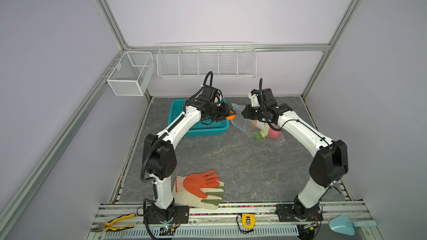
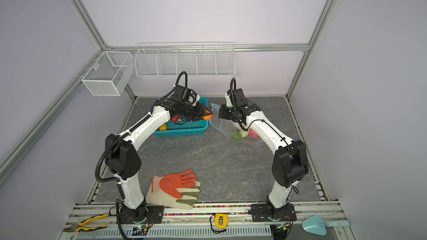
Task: Place the food in the zip-top bag and seal the zipper
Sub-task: 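Lift the orange fruit with the left gripper and carry it over the bag mouth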
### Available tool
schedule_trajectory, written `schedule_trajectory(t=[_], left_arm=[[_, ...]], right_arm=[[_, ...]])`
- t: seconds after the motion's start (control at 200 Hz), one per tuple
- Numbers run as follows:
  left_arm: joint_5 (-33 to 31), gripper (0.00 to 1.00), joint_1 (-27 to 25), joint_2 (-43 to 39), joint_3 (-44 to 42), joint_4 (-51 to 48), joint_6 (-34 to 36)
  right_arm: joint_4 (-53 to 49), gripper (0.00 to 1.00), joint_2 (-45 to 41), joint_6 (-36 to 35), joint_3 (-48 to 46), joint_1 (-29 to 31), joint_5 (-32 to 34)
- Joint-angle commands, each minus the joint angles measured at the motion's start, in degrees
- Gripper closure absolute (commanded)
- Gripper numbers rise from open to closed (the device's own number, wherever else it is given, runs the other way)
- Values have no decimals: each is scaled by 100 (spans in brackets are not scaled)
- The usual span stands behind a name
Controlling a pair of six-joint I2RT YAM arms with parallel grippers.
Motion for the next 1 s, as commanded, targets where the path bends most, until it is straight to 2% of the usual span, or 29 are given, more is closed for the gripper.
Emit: schedule_trajectory(t=[0.0,0.305,0.995], left_arm=[[237,55,-15,-201,-105,334,-158],[420,55,-143,-6,-17,536,-287],[544,56,-358,63,-613,826,-408]], right_arm=[[50,93,43,41,77,35,-98],[61,93,34,58,113,34,-112],[59,93,16,66,94,41,-68]])
